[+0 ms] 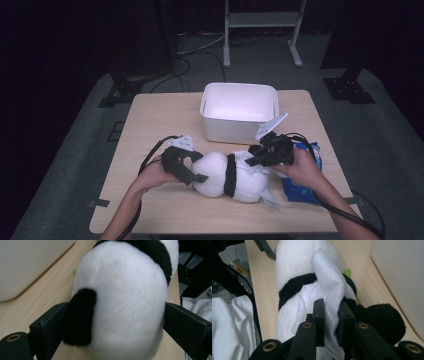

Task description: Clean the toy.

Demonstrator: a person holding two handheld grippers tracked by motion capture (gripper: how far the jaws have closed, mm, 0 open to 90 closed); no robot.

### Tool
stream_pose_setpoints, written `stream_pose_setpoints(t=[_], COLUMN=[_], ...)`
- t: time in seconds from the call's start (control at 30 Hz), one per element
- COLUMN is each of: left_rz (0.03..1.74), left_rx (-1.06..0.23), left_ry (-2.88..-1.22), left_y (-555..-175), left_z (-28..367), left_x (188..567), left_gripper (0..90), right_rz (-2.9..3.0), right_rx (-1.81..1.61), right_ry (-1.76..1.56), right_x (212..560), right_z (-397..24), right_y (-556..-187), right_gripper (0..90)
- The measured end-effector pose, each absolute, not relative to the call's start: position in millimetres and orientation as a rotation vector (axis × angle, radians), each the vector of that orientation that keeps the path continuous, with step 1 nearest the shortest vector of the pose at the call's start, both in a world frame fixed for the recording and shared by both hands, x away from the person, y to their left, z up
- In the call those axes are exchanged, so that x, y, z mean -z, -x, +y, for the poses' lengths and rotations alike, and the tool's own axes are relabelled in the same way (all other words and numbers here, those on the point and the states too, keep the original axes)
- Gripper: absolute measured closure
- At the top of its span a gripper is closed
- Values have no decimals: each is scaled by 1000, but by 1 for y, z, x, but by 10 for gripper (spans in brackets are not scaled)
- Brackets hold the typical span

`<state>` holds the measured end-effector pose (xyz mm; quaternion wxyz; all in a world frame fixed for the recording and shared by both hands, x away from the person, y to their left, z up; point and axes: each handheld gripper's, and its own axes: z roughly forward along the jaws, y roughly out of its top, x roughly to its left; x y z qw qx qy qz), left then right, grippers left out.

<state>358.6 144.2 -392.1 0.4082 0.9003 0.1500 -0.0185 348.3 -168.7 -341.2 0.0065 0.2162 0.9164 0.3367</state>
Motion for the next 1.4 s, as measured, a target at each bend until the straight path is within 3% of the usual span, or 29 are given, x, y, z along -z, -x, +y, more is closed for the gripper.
stream_pose_setpoints(t=[0.27,0.4,0.53,0.97,1.4], left_rz=[383,353,337,314,304], left_rx=[154,106,88,57,55], left_ry=[-2245,-2229,-2208,-2218,-2206], left_y=[-362,-360,-357,-352,-352], left_z=[143,145,145,142,140], left_x=[403,402,399,392,388], left_gripper=[55,191,233,236,238], right_rz=[2897,2902,2882,2911,2885], right_rx=[-1066,-1069,-1055,-1008,-986], right_ry=[-675,-679,-639,-545,-667], right_x=[345,344,334,327,329], right_z=[-175,-175,-167,-126,-176], right_y=[-344,-342,-342,-352,-344], right_gripper=[787,786,786,786,786])
